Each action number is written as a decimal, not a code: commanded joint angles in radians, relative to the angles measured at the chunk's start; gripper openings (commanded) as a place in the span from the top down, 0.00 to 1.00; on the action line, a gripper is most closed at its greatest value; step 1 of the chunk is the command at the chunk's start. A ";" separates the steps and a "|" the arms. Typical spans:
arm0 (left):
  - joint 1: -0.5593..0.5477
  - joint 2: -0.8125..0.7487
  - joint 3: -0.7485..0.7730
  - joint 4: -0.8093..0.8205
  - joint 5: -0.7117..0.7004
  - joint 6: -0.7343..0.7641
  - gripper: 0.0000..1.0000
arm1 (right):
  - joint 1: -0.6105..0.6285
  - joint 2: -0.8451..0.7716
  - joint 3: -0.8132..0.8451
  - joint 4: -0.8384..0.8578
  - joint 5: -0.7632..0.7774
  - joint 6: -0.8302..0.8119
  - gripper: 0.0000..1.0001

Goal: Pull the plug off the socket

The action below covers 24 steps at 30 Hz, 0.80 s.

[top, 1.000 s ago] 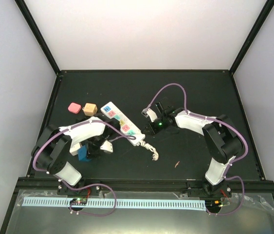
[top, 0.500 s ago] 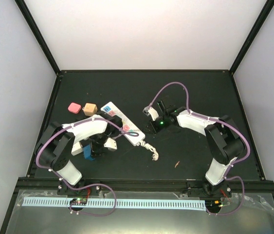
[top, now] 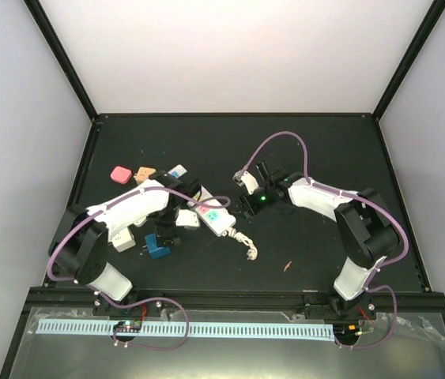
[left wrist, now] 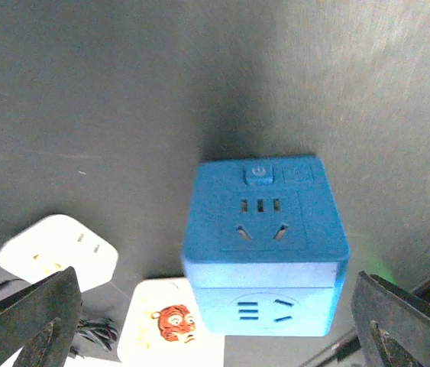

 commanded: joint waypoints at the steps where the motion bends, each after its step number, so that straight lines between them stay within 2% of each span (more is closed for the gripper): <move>1: 0.025 -0.091 0.109 -0.010 0.109 -0.032 0.01 | 0.005 -0.034 0.039 0.006 0.073 -0.010 0.29; 8: 0.126 -0.213 0.169 0.074 0.196 -0.075 0.01 | 0.083 -0.007 0.121 -0.018 0.219 -0.028 0.06; 11: 0.221 -0.276 0.174 0.148 0.249 -0.123 0.01 | 0.130 0.017 0.162 -0.035 0.296 -0.051 0.01; 17: 0.386 -0.400 0.188 0.248 0.396 -0.201 0.01 | 0.230 0.103 0.253 -0.075 0.451 -0.094 0.00; 24: 0.400 -0.512 0.151 0.351 0.417 -0.234 0.01 | 0.293 0.215 0.351 -0.108 0.536 -0.108 0.00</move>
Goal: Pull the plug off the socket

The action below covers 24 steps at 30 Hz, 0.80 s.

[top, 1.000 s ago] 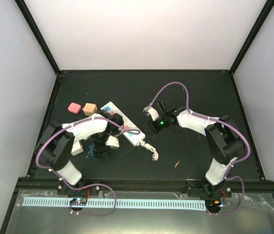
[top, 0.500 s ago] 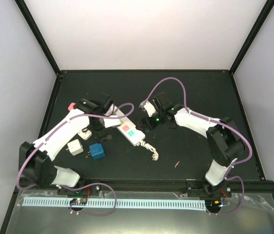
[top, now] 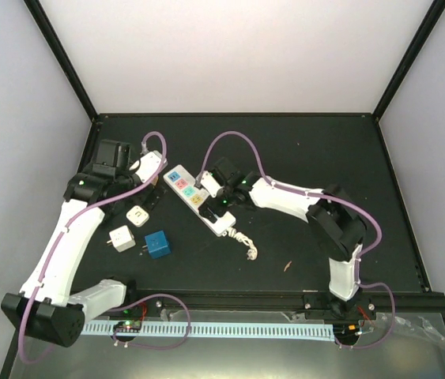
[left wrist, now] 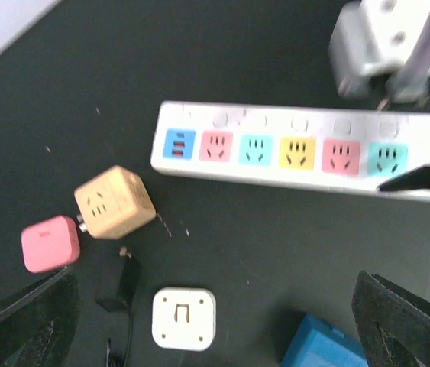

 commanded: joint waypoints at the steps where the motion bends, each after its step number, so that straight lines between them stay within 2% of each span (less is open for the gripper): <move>1: 0.008 -0.059 -0.006 0.112 0.057 -0.052 0.01 | 0.033 0.061 0.058 -0.035 0.103 -0.026 0.00; 9: 0.008 -0.099 -0.042 0.171 0.086 -0.118 0.01 | 0.065 0.146 0.113 -0.040 0.207 -0.004 0.00; 17: 0.008 -0.123 -0.081 0.205 0.110 -0.137 0.01 | 0.065 0.194 0.130 -0.045 0.230 0.016 0.01; 24: 0.008 -0.140 -0.094 0.223 0.108 -0.138 0.01 | 0.021 0.187 0.113 -0.063 0.180 0.023 0.15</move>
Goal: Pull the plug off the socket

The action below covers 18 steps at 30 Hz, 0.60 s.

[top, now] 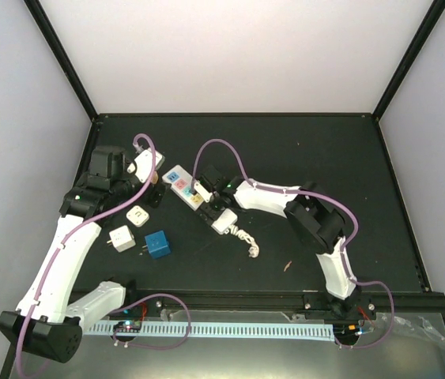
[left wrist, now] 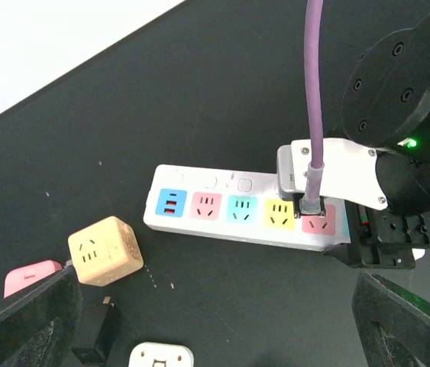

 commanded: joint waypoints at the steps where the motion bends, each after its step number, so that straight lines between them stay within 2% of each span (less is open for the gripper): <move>1: 0.008 -0.017 -0.002 0.040 0.021 -0.014 0.01 | -0.042 -0.003 -0.015 -0.016 -0.002 0.001 0.18; 8: 0.008 -0.014 -0.004 0.044 0.019 -0.011 0.01 | -0.140 -0.066 -0.111 0.000 -0.002 -0.022 0.30; 18: 0.007 0.011 0.001 0.055 0.028 -0.013 0.01 | -0.384 -0.168 -0.221 -0.015 -0.030 -0.074 0.32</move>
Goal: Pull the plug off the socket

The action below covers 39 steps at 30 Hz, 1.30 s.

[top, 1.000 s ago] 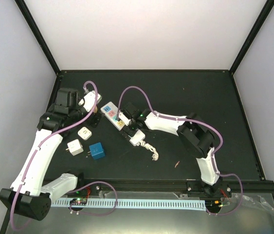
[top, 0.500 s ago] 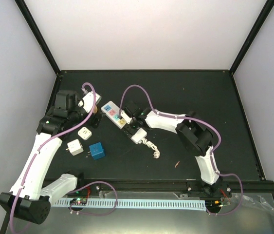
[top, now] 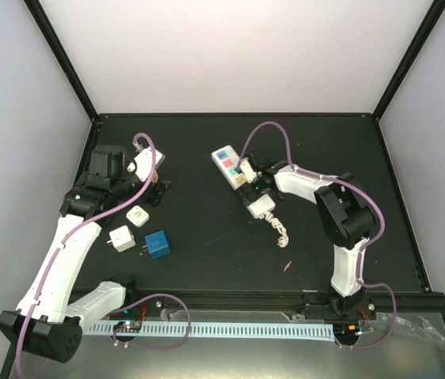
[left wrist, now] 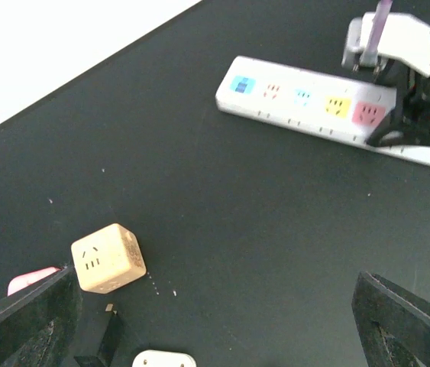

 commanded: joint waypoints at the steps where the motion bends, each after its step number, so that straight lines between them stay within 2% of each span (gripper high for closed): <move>1: 0.008 0.017 0.003 0.035 0.031 -0.014 0.01 | -0.110 -0.042 -0.039 -0.060 0.018 -0.019 0.32; 6: 0.008 0.031 0.012 0.032 0.036 -0.017 0.01 | -0.214 -0.070 -0.060 -0.113 0.022 -0.009 0.32; 16: 0.008 0.049 0.012 0.051 0.045 -0.023 0.01 | -0.413 -0.121 -0.079 -0.217 0.033 -0.088 0.31; 24: 0.020 0.118 0.051 0.030 0.071 -0.051 0.01 | -0.488 -0.170 -0.128 -0.236 0.040 -0.097 0.21; 30: 0.119 0.194 0.114 -0.008 0.187 -0.063 0.01 | -0.507 -0.244 -0.113 -0.238 -0.017 -0.093 0.00; 36: 0.280 0.321 0.205 -0.062 0.329 -0.072 0.01 | -0.507 -0.353 -0.037 -0.265 -0.133 -0.106 0.00; 39: 0.347 0.420 0.291 -0.142 0.380 -0.045 0.01 | -0.508 -0.402 0.012 -0.271 -0.192 -0.106 0.00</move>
